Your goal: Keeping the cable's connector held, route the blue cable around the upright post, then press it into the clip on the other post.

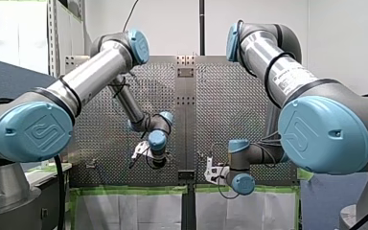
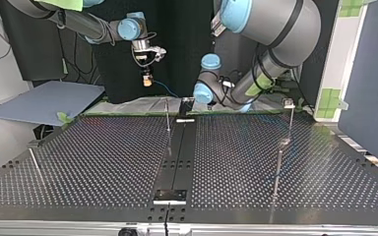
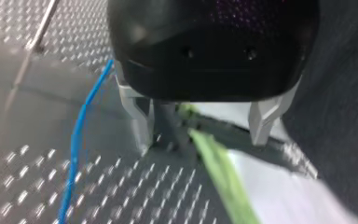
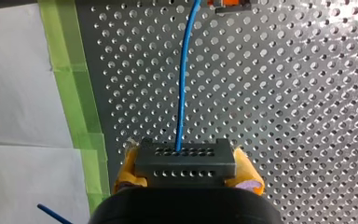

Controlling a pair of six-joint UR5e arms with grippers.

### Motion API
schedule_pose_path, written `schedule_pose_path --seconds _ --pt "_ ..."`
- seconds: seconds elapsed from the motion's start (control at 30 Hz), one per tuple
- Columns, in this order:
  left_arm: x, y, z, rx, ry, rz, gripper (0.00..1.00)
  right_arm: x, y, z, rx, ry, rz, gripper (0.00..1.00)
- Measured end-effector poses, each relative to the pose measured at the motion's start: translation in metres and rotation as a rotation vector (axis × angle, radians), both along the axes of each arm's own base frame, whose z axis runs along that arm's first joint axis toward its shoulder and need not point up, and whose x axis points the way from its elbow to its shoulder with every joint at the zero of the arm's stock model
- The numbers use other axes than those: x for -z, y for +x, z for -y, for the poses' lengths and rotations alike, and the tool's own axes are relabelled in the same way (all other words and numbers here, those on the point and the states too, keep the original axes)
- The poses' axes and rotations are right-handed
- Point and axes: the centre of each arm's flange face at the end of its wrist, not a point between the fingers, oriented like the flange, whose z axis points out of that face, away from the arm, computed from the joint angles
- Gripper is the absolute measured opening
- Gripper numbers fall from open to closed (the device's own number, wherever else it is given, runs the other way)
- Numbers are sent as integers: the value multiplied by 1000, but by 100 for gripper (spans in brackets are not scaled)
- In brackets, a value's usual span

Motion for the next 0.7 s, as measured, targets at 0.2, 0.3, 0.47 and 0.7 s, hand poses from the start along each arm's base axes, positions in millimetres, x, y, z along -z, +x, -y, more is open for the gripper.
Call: schedule_pose_path --seconds 0.2,0.3,0.47,0.7 --pt "5 -9 19 37 -87 -11 100 2 -1 -2 -11 16 -11 0" --pt "6 -11 26 50 -132 -11 100 3 -2 -2 -10 23 -24 0" --pt "6 -15 35 67 -197 -27 100 3 -3 -1 -9 23 -34 0" --pt "7 -21 48 92 -295 -61 100 3 -5 0 -7 22 -36 0"
